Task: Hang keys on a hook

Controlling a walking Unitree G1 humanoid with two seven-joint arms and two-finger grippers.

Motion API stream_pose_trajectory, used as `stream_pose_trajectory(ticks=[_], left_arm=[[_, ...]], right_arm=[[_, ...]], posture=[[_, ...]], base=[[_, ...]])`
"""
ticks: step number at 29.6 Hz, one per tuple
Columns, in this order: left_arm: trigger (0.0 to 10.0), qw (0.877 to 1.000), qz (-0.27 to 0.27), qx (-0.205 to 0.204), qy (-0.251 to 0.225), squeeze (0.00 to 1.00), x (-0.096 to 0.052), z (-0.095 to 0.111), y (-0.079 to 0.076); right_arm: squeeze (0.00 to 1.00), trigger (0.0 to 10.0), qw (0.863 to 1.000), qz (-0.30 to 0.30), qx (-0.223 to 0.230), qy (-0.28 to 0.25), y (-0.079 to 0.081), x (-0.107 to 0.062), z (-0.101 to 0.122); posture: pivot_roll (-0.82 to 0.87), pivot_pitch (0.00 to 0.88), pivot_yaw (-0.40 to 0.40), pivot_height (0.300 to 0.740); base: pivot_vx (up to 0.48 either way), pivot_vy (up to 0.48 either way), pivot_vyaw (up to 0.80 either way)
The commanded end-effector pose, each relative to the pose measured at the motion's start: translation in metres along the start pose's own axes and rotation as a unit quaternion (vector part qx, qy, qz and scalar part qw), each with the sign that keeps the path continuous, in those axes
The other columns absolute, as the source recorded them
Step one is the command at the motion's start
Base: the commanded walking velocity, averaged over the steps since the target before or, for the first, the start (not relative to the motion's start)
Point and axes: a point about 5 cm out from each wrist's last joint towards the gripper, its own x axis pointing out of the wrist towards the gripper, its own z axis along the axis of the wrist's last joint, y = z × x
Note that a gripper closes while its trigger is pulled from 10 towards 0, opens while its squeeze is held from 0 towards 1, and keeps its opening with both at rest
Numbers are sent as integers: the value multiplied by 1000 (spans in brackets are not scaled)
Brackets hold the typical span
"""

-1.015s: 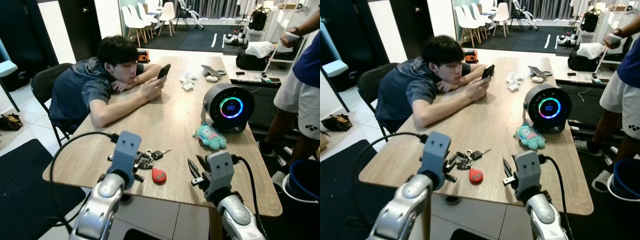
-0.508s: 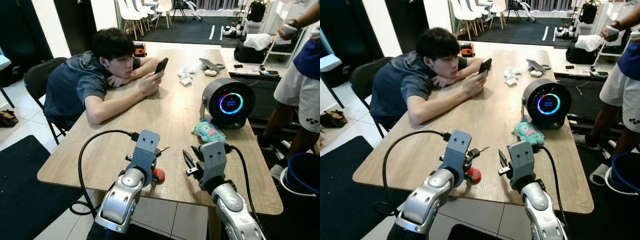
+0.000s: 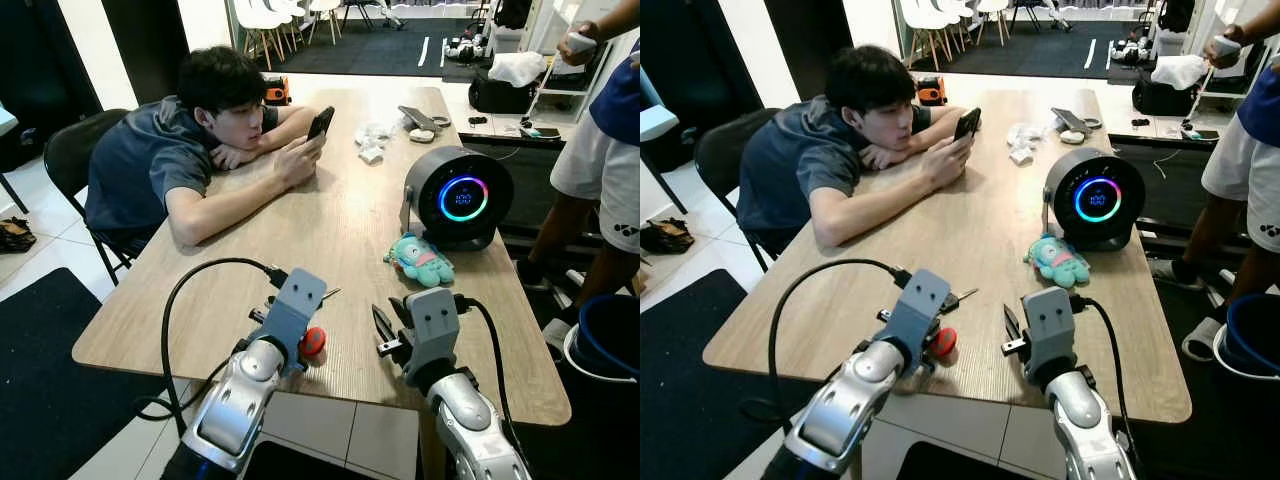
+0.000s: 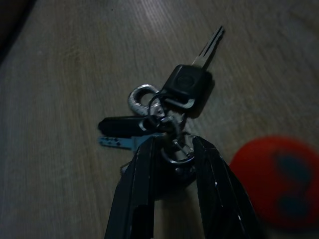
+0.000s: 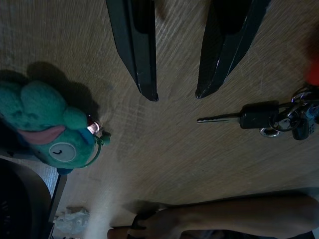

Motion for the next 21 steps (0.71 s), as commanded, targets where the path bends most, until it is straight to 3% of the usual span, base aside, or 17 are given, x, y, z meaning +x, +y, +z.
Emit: stream_pose_trajectory(ticks=[1,6,12,14,15,19,21], left_arm=[[10000,1000,5,26,5,0,-1,-6,0],[10000,998,20,59,10,0,1,-7,1],[10000,997,13,65,26,0,-1,-13,8],[10000,999,-5,14,38,0,-4,-15,11],[10000,999,-5,14,38,0,-4,-15,11],[10000,993,-43,-100,36,0,-9,-9,11],[10000,991,-53,-118,30,0,-10,-5,11]], right_arm=[[0,10000,1000,-1,2,8,1,-3,-4],[0,10000,1000,-1,4,5,3,-1,-2],[0,10000,1000,-6,4,7,1,-5,-3],[0,10000,1000,-10,10,10,0,-6,-5],[0,10000,1000,-10,10,10,0,-6,-5],[0,10000,1000,-15,13,9,-2,-6,-4],[0,10000,1000,-15,13,9,-2,-5,-4]], posture=[[-15,240,106,740],[-19,243,113,740],[-24,243,117,740],[-25,241,119,740],[-25,241,119,740],[-25,239,121,740],[-22,237,119,740]], base=[[0,0,0],[0,0,0],[0,0,0],[0,0,0],[0,0,0],[0,0,0],[0,0,0]])
